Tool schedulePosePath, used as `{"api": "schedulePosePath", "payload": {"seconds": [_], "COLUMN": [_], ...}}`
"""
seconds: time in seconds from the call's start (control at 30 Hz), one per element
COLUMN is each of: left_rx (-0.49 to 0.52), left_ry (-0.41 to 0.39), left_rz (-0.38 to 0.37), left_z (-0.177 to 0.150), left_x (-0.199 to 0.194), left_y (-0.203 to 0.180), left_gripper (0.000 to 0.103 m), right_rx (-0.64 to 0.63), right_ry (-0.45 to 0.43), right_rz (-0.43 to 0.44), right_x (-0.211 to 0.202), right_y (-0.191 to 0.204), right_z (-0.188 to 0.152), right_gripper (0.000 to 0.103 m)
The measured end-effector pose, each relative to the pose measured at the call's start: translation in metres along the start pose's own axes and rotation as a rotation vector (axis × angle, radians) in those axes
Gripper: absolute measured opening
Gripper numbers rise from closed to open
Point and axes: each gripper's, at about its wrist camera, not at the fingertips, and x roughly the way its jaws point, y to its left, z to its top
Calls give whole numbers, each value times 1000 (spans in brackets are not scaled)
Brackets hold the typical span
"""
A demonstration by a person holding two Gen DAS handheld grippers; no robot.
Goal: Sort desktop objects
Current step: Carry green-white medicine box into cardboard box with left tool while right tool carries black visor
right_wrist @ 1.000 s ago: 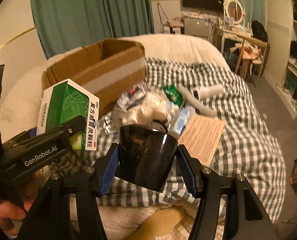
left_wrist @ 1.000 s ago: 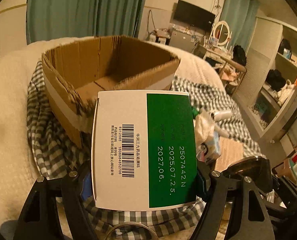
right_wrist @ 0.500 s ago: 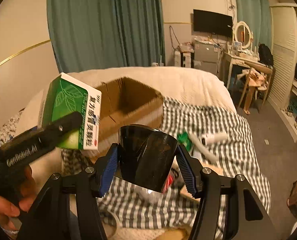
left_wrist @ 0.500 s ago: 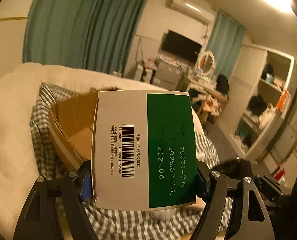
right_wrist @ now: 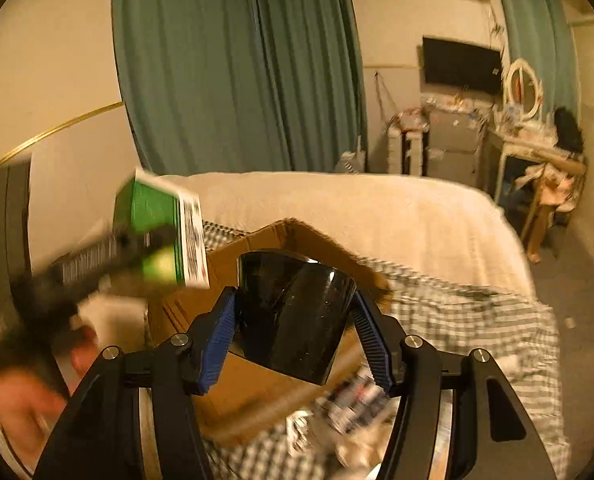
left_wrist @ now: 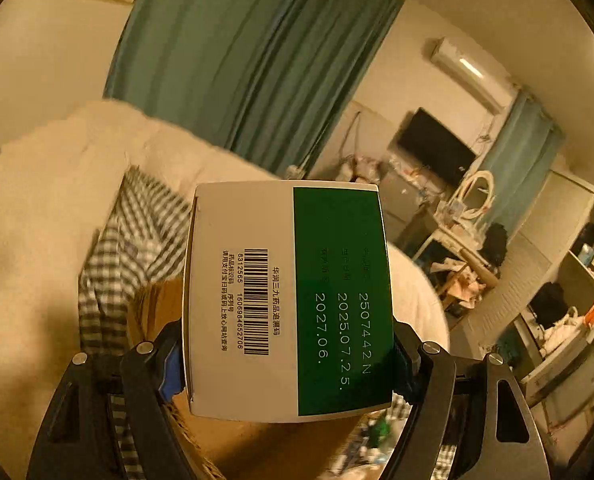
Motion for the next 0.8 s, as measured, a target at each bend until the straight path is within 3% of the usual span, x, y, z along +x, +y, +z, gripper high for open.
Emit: {"api": "schedulePosePath", "payload": {"seconds": [0.13,0.27,0.4,0.43,0.5,0.53,0.63,0.8], "left_rx": [86,78,87,81,74,79,82,53], "left_ry": [55,95,126,135,139,128,133,150], "left_rz": [83,63,89,89,88,100,116,63], "left_z": [-20,-29,-35,-35,-36,-36,-37,-36], "left_x": [43,64,76,77,76,74,68,53], "left_y": [9,15,19,20,20,19,16,8], "left_gripper": [79,79,80,82,91,101,103,103], "right_rx": [52,111,121,138,185,223,268,221], "right_ry": [64,112,120,109,80,52,24,-23], "right_rz": [22,15,-37,-40,-38,-51,-15,-105], "right_x": [61,95,109,109,104,96,75,12], "right_y": [-9,-18,-23,-26,-32,-37,-44,-50], "right_z": [-4,-15,-18,-18,-15,-14,-11,-9], "right_gripper": [58,58,58,59,83,86,88,88]}}
